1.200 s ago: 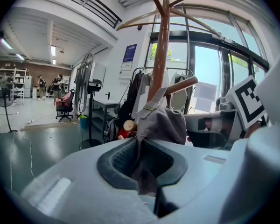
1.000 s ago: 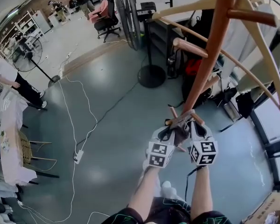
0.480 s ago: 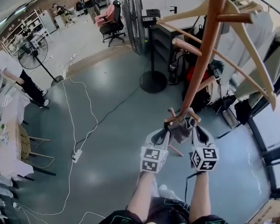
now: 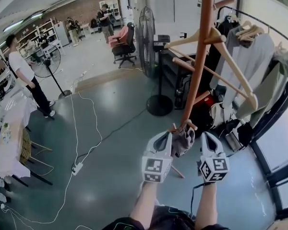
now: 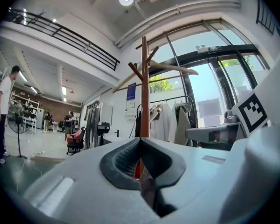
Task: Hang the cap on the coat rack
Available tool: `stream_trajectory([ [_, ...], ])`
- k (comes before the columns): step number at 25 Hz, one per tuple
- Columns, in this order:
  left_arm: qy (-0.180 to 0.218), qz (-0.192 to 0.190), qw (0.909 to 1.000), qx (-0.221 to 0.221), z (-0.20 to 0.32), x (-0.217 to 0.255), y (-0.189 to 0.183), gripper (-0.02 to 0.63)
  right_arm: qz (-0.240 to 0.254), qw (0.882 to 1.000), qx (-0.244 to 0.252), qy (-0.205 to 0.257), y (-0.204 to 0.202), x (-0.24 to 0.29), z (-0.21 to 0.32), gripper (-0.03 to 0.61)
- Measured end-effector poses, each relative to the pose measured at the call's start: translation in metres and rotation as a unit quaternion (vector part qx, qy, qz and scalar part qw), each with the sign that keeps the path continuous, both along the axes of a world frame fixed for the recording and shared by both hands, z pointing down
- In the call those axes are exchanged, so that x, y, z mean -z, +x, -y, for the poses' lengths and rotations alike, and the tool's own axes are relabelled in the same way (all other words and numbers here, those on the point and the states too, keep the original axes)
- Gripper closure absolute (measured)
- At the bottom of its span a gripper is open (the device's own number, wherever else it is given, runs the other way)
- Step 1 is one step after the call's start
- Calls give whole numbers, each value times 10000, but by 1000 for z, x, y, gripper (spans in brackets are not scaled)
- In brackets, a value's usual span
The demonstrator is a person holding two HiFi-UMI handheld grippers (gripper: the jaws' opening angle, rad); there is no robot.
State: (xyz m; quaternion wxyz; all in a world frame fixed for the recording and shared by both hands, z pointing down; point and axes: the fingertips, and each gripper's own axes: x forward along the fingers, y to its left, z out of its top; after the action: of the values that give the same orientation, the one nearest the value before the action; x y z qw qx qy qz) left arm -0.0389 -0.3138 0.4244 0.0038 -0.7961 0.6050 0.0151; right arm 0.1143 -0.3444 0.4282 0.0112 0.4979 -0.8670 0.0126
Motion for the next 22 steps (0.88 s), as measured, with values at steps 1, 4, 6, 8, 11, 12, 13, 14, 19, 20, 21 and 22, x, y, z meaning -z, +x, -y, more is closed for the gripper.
stream_trajectory([
  [1, 113, 50, 9999, 78, -2, 10, -2, 604, 38, 9999, -22, 91, 3, 10, -1, 574],
  [4, 319, 157, 9992, 204, -8, 29, -5, 604, 134, 9996, -74, 222, 9, 26, -5, 575],
  [6, 367, 241, 9987, 266, -10, 35, -8, 604, 171, 9995, -83, 236, 9, 27, -6, 575],
  [8, 380, 297, 9983, 338, -14, 37, -10, 604, 191, 9995, -83, 235, 10, 26, -8, 575],
  [11, 395, 319, 9978, 414, -20, 38, -12, 604, 204, 9994, -79, 252, 11, 26, -13, 575],
  [12, 397, 328, 9978, 425, -22, 38, -13, 604, 208, 9994, -79, 253, 12, 26, -15, 575],
  [13, 393, 339, 9977, 430, -24, 38, -13, 604, 210, 9994, -78, 251, 11, 26, -16, 575],
  [14, 379, 351, 9977, 431, -25, 36, -13, 604, 212, 9994, -74, 246, 11, 25, -17, 575],
  [19, 334, 366, 9978, 448, -33, 29, -18, 604, 140, 9995, -38, 277, 5, 23, -26, 575],
  [20, 326, 370, 9978, 442, -34, 28, -18, 604, 124, 9995, -52, 287, 4, 23, -27, 575],
  [21, 315, 367, 9979, 435, -34, 26, -18, 604, 108, 9995, -73, 297, 5, 23, -27, 575],
  [22, 302, 350, 9980, 426, -34, 24, -17, 604, 87, 9994, -93, 307, 5, 22, -28, 574],
])
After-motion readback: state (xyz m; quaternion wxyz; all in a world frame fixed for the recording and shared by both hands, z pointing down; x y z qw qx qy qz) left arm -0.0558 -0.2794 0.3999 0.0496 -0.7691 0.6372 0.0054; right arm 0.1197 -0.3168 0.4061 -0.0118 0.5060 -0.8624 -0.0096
